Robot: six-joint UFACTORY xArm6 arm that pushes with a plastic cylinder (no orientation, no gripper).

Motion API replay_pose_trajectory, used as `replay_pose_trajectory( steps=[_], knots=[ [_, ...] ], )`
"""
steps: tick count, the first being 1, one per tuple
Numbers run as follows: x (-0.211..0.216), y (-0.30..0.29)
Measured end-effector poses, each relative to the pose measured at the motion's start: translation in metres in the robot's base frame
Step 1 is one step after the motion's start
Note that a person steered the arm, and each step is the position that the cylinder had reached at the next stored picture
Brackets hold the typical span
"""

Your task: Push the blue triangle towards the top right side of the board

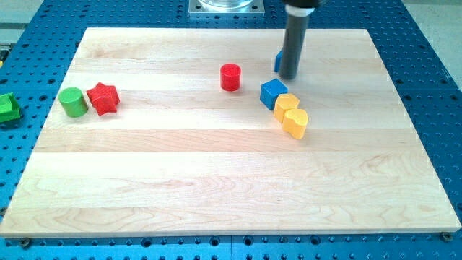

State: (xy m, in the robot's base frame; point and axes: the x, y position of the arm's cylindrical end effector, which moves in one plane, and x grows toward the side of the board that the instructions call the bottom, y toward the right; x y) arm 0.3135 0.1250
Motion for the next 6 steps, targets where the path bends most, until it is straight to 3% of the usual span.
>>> replay_pose_trajectory(
  steps=[1,2,4,5,6],
  knots=[
    [-0.013,0.016],
    [0.016,-0.01],
    [-0.035,-0.021],
    [-0.045,-0.081],
    [-0.06,-0.012]
  ],
)
